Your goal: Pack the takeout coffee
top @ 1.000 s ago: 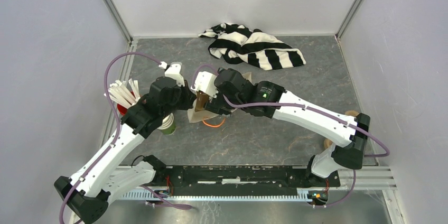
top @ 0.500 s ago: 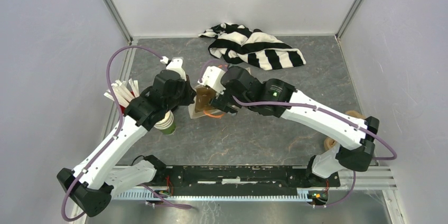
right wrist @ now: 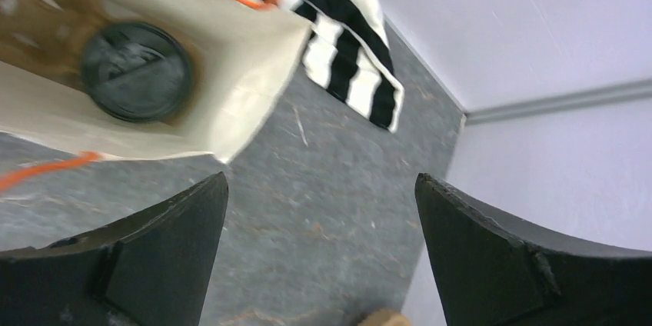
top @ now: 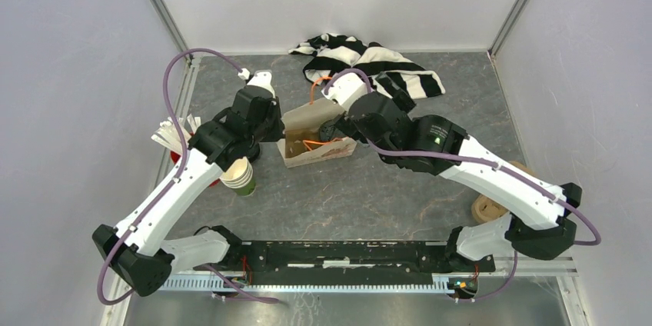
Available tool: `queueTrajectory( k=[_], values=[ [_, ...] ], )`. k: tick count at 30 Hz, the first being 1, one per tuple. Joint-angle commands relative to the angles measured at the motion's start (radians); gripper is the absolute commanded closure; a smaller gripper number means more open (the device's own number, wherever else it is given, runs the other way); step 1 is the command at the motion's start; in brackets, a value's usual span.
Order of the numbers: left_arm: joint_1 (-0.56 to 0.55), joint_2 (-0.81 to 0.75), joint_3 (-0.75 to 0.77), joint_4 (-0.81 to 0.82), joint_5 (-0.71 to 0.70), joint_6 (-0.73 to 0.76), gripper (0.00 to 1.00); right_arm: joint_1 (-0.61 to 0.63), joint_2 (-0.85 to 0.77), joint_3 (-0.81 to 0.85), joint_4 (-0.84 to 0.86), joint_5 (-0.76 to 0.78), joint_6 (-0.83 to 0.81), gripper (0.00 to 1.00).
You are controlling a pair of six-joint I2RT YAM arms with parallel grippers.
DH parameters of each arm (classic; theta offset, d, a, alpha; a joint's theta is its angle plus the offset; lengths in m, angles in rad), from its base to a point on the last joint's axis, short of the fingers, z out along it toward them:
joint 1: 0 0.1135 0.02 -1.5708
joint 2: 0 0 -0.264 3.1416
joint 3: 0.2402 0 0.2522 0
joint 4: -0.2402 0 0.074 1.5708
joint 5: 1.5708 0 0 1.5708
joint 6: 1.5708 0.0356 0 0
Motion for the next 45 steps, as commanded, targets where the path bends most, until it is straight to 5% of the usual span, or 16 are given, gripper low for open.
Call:
queueTrajectory(
  k=[1, 14, 25, 45],
  values=[
    [0.000, 0.041, 0.095, -0.063, -0.096, -0.034, 0.98, -0.053, -0.113, -0.131, 0.039, 0.143, 0.046, 0.02],
    [0.030, 0.160, 0.209, -0.152, -0.179, -0.046, 0.90, -0.125, -0.209, -0.264, 0.143, 0.035, 0.035, 0.02],
    [0.067, 0.216, 0.286, -0.218, -0.190, -0.041, 0.58, -0.143, -0.209, -0.326, 0.232, -0.051, -0.035, 0.02],
    [0.094, 0.272, 0.684, -0.465, -0.179, 0.005, 0.23, -0.273, -0.285, -0.600, 0.421, -0.286, -0.003, 0.02]
  ],
)
